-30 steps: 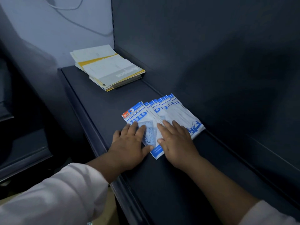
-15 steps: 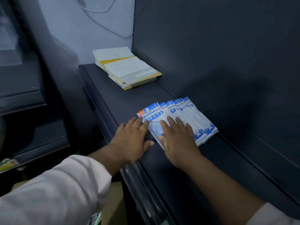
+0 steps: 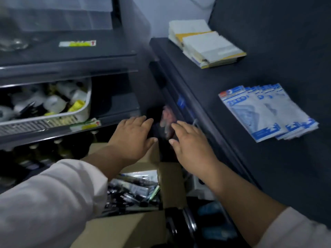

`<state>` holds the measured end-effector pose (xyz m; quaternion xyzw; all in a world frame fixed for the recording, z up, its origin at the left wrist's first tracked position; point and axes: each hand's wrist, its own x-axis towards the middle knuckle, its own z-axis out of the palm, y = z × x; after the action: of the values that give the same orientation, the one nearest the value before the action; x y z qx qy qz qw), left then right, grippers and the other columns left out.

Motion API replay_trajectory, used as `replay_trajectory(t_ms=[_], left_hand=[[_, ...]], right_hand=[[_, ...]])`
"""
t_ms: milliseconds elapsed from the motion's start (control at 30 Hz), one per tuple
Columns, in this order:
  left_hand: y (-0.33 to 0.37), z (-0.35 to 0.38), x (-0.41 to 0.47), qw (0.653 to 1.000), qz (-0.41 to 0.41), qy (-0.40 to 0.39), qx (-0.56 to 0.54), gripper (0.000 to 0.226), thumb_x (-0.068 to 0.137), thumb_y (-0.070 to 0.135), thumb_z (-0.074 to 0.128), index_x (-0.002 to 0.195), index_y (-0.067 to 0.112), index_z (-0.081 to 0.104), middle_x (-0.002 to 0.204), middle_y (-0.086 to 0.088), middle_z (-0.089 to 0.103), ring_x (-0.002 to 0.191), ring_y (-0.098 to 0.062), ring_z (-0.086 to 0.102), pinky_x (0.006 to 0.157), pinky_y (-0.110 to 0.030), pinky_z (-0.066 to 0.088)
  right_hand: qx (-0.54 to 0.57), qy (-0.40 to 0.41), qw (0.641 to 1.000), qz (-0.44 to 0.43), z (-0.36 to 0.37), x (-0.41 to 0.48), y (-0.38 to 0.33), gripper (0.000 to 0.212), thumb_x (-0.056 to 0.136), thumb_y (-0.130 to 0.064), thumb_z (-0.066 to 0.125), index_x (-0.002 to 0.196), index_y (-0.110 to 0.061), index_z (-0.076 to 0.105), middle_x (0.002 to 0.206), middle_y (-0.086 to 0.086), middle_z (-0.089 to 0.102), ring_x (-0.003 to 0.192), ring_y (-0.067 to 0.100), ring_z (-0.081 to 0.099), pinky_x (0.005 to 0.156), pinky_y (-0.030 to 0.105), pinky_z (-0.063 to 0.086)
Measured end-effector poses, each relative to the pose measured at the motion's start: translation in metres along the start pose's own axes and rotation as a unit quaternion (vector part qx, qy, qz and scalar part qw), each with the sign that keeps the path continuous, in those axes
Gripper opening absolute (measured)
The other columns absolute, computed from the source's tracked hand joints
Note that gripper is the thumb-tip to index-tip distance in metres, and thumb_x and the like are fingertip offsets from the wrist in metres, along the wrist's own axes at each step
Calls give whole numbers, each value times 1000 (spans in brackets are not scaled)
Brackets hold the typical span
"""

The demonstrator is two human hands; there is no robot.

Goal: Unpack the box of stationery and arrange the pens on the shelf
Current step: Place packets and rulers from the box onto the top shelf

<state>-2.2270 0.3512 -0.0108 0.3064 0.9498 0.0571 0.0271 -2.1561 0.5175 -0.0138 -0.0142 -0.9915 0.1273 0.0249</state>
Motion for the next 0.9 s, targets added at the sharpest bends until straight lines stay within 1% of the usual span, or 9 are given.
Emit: replay_trajectory(t_ms=[67, 133, 300, 400, 567, 667, 733, 833, 900], left_hand=[[-22, 16, -20, 999, -24, -25, -4, 65, 94, 51, 39, 148, 19, 23, 154, -5, 27, 141, -23, 24, 111, -36, 20], [-42, 35, -37, 998, -40, -48, -7, 64, 94, 50, 39, 148, 20, 23, 154, -4, 27, 140, -22, 24, 111, -35, 20], [-83, 91, -69, 989, -91, -114, -18, 61, 94, 48, 42, 146, 22, 26, 153, -4, 29, 139, -23, 27, 111, -34, 22], [-98, 128, -82, 981, -118, -148, -31, 59, 94, 48, 43, 145, 21, 30, 151, -5, 32, 138, -25, 28, 111, -38, 22], [-115, 191, -93, 977, -127, -169, -38, 59, 94, 48, 43, 144, 19, 33, 147, -5, 38, 135, -25, 34, 107, -35, 27], [-120, 226, -89, 977, -124, -166, -48, 58, 93, 47, 45, 142, 18, 36, 144, -6, 43, 132, -26, 37, 106, -36, 29], [-123, 248, -83, 976, -122, -175, -50, 57, 93, 46, 45, 142, 18, 36, 143, -7, 43, 131, -28, 39, 106, -38, 30], [-128, 278, -74, 974, -127, -179, -49, 53, 93, 45, 46, 137, 16, 42, 138, -10, 46, 126, -31, 42, 104, -39, 33], [-131, 295, -69, 972, -135, -185, -53, 53, 93, 46, 44, 136, 16, 42, 138, -13, 46, 125, -32, 42, 105, -41, 32]], right_hand=[[10, -44, 999, 3, 27, -3, -12, 52, 98, -36, 42, 146, -18, 33, 153, 3, 30, 140, 22, 27, 115, 34, 18], [19, -84, 996, 9, 52, -6, -24, 52, 98, -36, 42, 147, -18, 32, 154, 2, 29, 140, 21, 26, 116, 35, 17], [51, -159, 986, 17, 122, -16, -33, 48, 96, -33, 45, 141, -16, 41, 143, 4, 43, 130, 25, 41, 105, 34, 36], [88, -221, 970, 44, 160, -16, -37, 47, 98, -27, 47, 142, -12, 41, 142, 8, 44, 128, 25, 43, 100, 28, 37], [97, -303, 945, 69, 222, -7, -29, 41, 100, -30, 44, 135, -8, 44, 136, 15, 49, 115, 30, 50, 93, 39, 47], [84, -339, 934, 75, 258, 4, -21, 50, 101, -31, 42, 146, -13, 32, 148, 12, 37, 122, 29, 47, 95, 36, 45], [73, -355, 929, 80, 283, 11, -15, 56, 101, -34, 43, 150, -14, 24, 154, 9, 27, 133, 29, 38, 104, 36, 39], [55, -386, 916, 89, 320, 21, -7, 64, 100, -38, 43, 152, -14, 15, 159, 8, 17, 142, 28, 25, 112, 36, 30], [48, -405, 909, 90, 340, 27, -3, 67, 99, -39, 45, 152, -13, 14, 158, 8, 17, 141, 28, 25, 112, 36, 31]])
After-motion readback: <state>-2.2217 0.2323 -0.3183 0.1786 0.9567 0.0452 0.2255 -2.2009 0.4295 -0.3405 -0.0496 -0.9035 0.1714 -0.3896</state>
